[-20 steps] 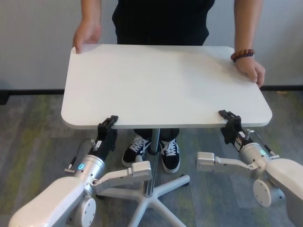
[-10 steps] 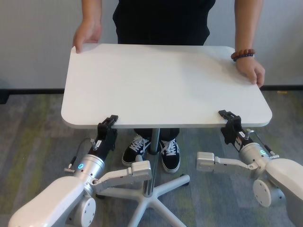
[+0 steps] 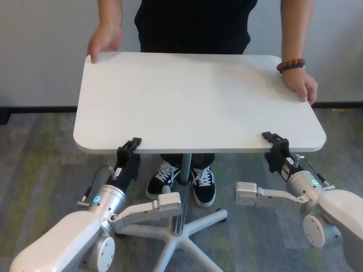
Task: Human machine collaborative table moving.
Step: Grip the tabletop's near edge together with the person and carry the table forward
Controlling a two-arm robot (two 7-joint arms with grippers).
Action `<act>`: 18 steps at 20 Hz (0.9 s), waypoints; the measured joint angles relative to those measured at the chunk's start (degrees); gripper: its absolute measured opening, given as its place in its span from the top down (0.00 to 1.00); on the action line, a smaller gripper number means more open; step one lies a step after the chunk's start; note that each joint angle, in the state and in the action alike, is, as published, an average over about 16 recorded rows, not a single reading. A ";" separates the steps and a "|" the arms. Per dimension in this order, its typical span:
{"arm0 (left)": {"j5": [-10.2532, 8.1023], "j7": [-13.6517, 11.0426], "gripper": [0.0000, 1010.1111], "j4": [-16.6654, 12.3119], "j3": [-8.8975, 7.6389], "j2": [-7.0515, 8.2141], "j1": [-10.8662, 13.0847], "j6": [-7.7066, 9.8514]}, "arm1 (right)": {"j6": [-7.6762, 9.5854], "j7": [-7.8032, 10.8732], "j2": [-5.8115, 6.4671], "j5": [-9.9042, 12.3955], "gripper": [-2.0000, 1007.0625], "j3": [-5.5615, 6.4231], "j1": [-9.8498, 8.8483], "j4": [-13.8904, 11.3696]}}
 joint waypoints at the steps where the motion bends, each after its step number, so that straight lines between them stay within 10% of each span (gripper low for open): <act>1: 0.00 0.00 0.75 -0.01 0.00 0.00 0.00 0.00 | 0.01 0.02 0.00 -0.01 0.74 0.00 0.00 -0.01; 18: -0.01 0.01 0.62 -0.18 -0.05 0.01 -0.09 0.00 | 0.15 0.50 0.07 -0.13 0.51 0.09 -0.17 -0.08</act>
